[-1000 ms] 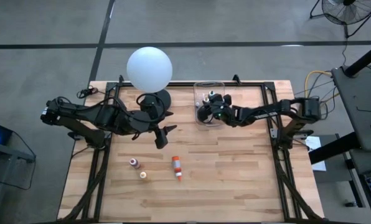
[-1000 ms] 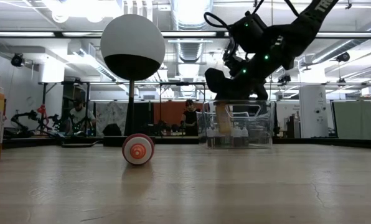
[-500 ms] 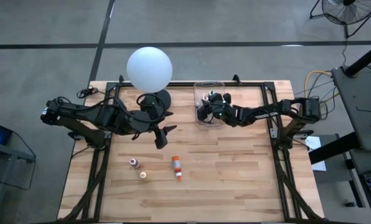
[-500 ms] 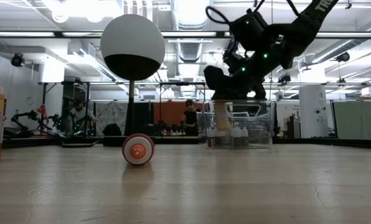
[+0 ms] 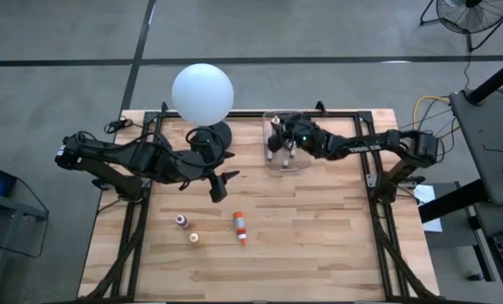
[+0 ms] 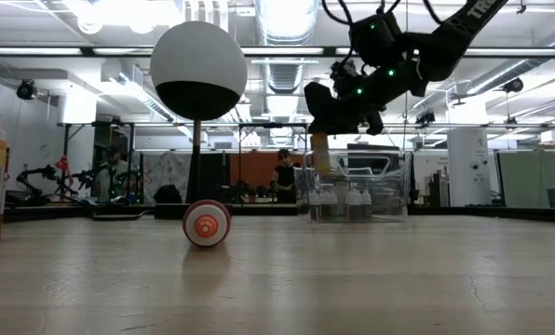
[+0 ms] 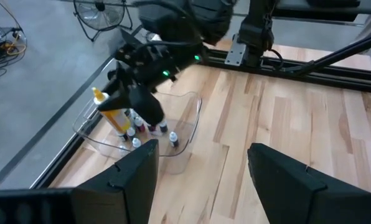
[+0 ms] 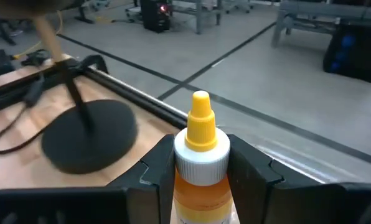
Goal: Pick & Place food coloring
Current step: Put the large yellow food coloring bottle into the transparent bin
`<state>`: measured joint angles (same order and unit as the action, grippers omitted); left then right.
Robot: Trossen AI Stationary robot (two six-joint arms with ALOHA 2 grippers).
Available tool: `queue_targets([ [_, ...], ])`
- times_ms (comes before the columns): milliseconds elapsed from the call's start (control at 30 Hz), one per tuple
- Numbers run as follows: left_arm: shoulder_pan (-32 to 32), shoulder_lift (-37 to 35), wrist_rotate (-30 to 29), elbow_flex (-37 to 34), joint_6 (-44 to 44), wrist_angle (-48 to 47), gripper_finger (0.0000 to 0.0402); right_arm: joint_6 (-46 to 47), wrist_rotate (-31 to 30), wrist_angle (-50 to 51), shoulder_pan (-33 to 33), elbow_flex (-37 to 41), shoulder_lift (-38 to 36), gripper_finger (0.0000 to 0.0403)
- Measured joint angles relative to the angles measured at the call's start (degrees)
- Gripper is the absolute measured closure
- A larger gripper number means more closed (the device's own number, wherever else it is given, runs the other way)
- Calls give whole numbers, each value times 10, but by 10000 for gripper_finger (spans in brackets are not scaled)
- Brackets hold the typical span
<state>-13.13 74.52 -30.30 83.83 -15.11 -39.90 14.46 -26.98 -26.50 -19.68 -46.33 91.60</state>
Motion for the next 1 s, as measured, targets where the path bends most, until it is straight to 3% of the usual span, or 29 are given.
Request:
queue_targets([
  [267,0,0,1,-6,-5,0,184,-16,65,-16,-61,-17,6,296],
  [600,0,0,1,-6,-14,0,184,-28,104,-25,-65,-63,76,296],
  [1000,0,0,0,-6,-16,0,184,-25,91,-42,-65,-74,128,296],
])
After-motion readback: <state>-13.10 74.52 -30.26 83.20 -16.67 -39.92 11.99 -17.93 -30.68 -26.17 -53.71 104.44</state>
